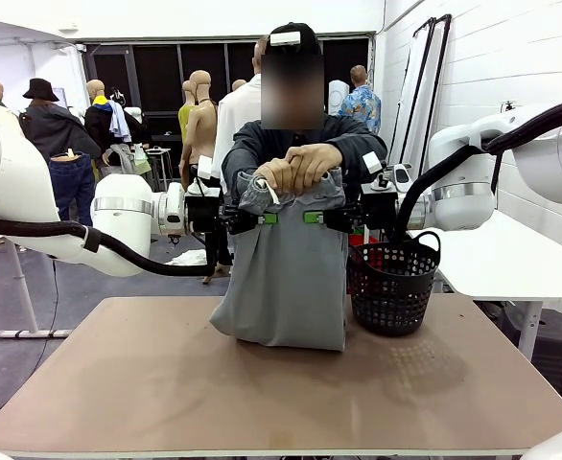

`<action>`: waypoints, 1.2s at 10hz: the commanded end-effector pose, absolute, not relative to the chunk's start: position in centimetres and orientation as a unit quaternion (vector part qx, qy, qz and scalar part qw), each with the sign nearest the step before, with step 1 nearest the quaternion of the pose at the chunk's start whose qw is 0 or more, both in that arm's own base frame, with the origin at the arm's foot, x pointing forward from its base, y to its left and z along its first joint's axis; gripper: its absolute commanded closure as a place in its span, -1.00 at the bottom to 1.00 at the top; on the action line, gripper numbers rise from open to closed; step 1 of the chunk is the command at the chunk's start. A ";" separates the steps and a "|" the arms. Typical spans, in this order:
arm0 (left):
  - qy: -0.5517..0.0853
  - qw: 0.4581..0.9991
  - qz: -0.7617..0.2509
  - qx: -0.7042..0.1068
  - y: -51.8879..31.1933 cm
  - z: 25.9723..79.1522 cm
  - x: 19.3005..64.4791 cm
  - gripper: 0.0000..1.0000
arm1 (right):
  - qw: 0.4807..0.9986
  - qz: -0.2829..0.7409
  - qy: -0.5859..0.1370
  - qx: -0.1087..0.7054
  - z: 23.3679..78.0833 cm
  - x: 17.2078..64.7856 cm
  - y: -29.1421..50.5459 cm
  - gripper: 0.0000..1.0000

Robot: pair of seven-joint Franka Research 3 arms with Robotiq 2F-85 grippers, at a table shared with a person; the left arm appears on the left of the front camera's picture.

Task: Fold the training pants.
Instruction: Release the ends of the Training pants and then grab the overlapped ends.

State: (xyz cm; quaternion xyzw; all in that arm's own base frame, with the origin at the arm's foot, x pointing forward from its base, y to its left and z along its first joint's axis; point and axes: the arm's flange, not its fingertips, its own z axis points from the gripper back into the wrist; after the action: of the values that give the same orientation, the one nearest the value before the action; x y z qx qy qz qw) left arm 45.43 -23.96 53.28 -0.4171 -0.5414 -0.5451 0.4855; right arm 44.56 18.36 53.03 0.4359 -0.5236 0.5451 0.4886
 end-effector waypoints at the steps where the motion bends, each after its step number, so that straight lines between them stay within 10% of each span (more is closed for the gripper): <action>1: -0.543 0.483 -0.545 -0.419 -23.9 53.5 45.4 1.00 | 0.484 0.548 -0.525 0.435 53.0 44.3 18.5 1.00; 12: -0.543 0.483 -0.545 -0.419 -23.9 53.5 45.4 1.00 | 0.484 0.548 -0.525 0.435 53.0 44.3 18.5 1.00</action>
State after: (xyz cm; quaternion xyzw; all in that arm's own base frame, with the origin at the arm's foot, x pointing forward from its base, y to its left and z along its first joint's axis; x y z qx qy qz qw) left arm 45.43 -23.98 53.41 -0.4170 -0.5421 -0.5454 0.4845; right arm 44.51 18.42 53.09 0.4361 -0.5236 0.5458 0.4876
